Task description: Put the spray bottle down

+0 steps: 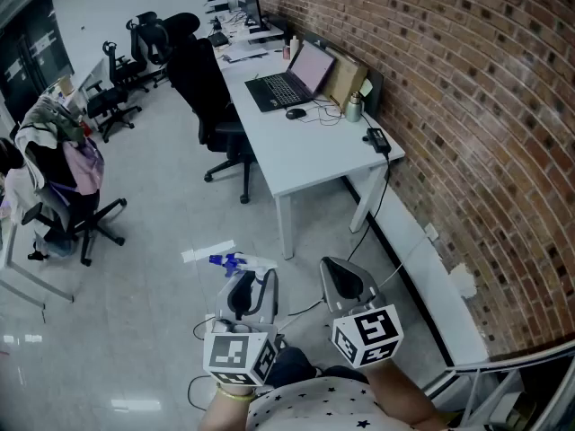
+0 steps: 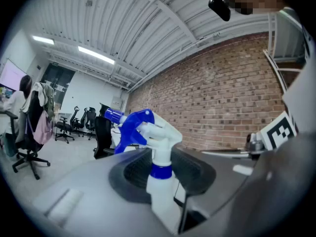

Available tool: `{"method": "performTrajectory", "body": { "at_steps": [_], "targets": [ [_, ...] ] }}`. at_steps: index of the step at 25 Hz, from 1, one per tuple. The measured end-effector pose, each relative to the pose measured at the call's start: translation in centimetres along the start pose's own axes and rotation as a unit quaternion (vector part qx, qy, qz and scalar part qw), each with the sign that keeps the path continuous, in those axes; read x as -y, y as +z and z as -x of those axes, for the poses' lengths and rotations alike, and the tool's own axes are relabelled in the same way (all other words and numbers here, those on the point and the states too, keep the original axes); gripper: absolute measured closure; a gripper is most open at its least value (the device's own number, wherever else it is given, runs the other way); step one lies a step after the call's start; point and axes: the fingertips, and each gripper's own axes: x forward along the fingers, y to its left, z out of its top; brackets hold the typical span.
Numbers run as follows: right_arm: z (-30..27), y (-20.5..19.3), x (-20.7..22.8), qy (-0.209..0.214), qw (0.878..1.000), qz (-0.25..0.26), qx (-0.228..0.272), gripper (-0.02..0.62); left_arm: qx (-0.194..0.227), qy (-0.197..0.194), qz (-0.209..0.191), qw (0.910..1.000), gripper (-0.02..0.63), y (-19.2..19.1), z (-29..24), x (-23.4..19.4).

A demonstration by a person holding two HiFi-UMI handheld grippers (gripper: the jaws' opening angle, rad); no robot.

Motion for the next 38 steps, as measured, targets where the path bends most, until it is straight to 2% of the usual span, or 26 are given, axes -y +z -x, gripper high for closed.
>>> {"method": "performTrajectory", "body": {
  "at_steps": [7, 15, 22, 29, 38],
  "targets": [
    [-6.6, 1.7, 0.0, -0.009, 1.0, 0.001, -0.003, 0.597, -0.006, -0.023, 0.0, 0.9997, 0.488, 1.7, -5.0, -3.8],
    [-13.0, 4.1, 1.6, -0.043, 0.999, 0.005, 0.002, 0.597, 0.001, -0.055, -0.006, 0.9985, 0.488, 4.7, -11.3, -8.2],
    [-16.5, 4.6, 3.8, -0.073, 0.997, 0.007, -0.005, 0.597, -0.007, -0.082, 0.001, 0.9966, 0.488, 5.6, -16.9, -10.3],
    [-20.1, 4.7, 9.0, -0.083, 0.997, 0.003, -0.003, 0.597, -0.015, -0.079, 0.003, 0.9967, 0.488, 4.6, -23.8, -10.3],
    [-27.3, 6.6, 18.3, -0.054, 0.998, 0.009, -0.004, 0.597, -0.005, -0.049, 0.003, 0.9988, 0.488, 4.7, -34.1, -10.0]
  ]
}}
